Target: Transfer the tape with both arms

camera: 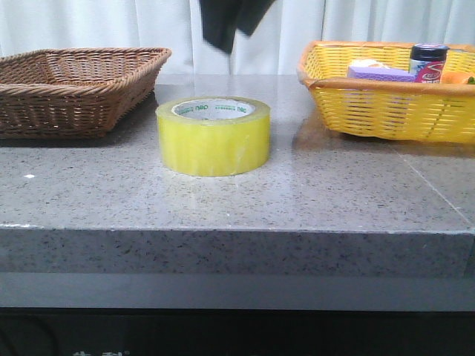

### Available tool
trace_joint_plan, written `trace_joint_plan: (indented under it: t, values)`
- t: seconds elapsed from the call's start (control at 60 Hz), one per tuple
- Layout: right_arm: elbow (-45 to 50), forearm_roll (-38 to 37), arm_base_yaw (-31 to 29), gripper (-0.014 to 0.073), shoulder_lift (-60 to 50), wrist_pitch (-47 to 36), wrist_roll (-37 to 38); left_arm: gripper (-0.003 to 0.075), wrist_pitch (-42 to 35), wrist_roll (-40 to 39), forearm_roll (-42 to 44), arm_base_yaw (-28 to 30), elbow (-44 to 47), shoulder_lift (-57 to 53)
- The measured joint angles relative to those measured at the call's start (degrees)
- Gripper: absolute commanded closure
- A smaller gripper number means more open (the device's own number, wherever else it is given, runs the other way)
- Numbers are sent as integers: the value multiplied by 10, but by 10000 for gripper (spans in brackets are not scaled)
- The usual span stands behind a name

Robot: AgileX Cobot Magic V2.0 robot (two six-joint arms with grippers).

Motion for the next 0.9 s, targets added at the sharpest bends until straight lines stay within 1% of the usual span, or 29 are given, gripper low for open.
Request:
trace_joint_plan:
  t: [0.083,0.167,0.3,0.417,0.533,0.633,0.717,0.9]
  values:
    - [19,1,-13,189,-39,0,34,229,0,0,0,0,0,0]
    - [61,1,-26,189,-82,-7,54,229,0,0,0,0,0,0]
    - [168,1,-41,190,-166,-47,80,229,0,0,0,0,0,0]
    - [258,7,-41,190,-251,-103,86,229,0,0,0,0,0,0]
    - [358,37,-41,190,-354,-167,89,229,0,0,0,0,0,0]
    - [422,50,-41,190,-424,-206,90,229,0,0,0,0,0,0]
    - [472,53,-41,190,-476,-223,90,229,0,0,0,0,0,0]
    - [567,53,-41,190,-588,-233,90,230,0,0,0,0,0,0]
